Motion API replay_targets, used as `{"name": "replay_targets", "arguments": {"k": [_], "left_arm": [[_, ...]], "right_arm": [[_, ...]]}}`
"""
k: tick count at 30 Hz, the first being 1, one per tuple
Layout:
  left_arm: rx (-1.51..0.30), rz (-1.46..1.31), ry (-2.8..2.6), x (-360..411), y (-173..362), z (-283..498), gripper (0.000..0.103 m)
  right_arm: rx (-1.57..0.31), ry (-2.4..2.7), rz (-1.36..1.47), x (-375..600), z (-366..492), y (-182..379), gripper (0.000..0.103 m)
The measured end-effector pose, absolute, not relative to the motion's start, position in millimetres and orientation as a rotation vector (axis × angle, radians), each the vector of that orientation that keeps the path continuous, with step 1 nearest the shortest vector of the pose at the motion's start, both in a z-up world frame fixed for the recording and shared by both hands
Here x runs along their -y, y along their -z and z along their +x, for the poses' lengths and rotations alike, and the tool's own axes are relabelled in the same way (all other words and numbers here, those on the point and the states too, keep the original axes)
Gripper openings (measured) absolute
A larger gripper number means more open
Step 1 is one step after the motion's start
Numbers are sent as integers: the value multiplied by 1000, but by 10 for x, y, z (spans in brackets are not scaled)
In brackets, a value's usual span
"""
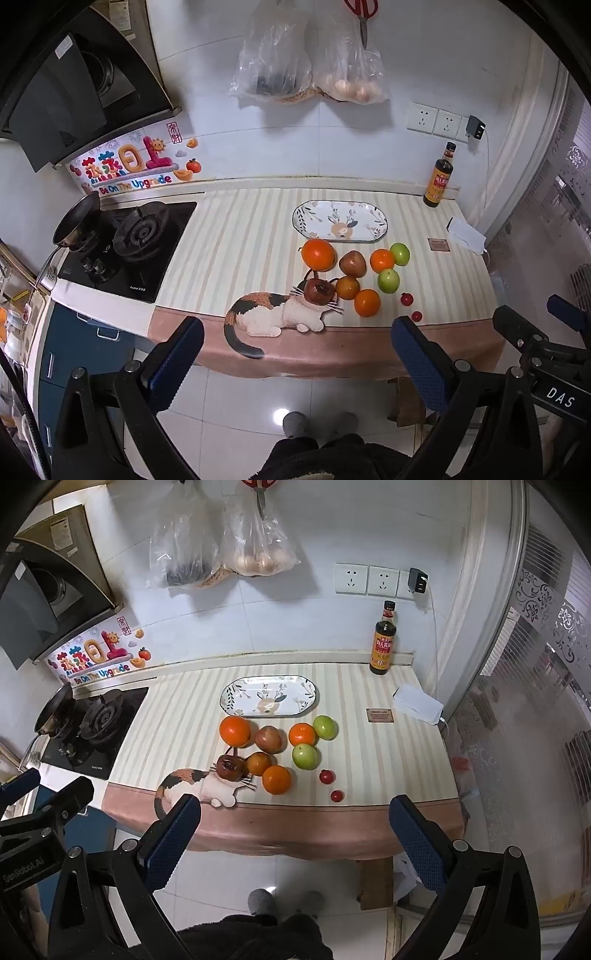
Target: Organize fruits
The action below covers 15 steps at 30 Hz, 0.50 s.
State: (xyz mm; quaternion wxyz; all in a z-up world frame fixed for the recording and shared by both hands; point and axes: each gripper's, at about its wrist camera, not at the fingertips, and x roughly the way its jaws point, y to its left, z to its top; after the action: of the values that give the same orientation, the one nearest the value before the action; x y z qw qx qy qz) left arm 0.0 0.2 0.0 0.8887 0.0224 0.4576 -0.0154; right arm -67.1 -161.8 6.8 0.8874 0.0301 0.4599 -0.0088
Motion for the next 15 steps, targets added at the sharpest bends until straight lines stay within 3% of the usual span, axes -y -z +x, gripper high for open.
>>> {"name": "replay_targets", "arguments": {"k": [15], "left_arm": [[-959, 55, 25, 9, 36, -35, 103]], "right_arm": [[-954, 24, 66, 1583, -668, -87, 103]]}}
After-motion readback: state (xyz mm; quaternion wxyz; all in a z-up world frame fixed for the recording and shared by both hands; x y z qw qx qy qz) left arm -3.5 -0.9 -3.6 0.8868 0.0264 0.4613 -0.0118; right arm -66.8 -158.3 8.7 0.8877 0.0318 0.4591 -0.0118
